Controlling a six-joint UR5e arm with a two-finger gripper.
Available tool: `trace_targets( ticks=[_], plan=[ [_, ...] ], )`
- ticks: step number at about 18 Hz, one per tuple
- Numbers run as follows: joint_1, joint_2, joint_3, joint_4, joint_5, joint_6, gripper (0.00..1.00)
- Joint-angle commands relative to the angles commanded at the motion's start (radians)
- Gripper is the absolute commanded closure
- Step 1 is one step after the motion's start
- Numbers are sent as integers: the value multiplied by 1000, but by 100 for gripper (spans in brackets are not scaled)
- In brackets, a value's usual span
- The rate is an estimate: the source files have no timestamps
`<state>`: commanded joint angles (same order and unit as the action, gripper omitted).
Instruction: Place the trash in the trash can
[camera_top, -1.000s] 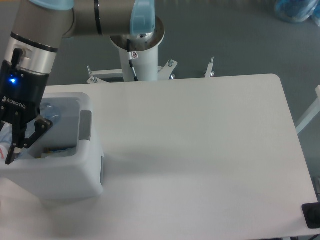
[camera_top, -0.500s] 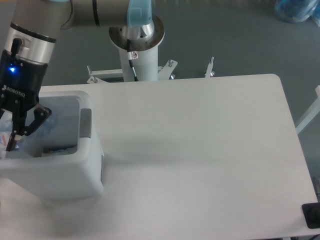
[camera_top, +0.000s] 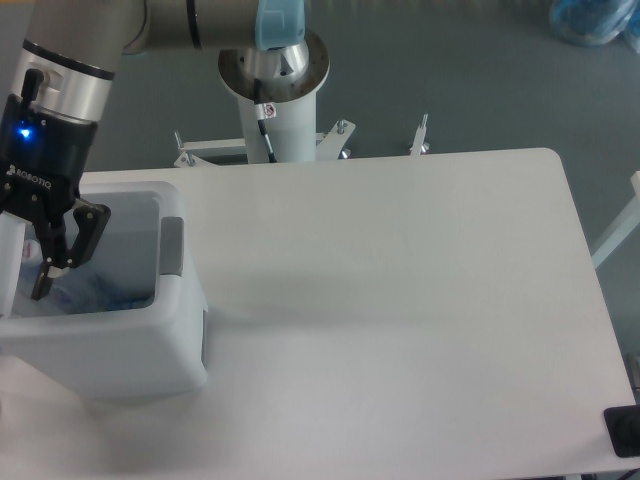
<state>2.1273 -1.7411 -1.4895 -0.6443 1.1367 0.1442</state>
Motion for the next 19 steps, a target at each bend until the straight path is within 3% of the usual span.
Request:
trace_targets(
  ticks=[3, 7, 11, 15, 19],
  plan=[
    [90, -2, 20, 0, 0, 18, 0],
    [196, -3, 31, -6, 0, 159, 0],
    [229, 6, -18, -34, 12, 352, 0],
    [260, 54, -96, -52, 75, 602, 0],
    [272, 66, -121, -57, 94, 647, 0]
  ],
)
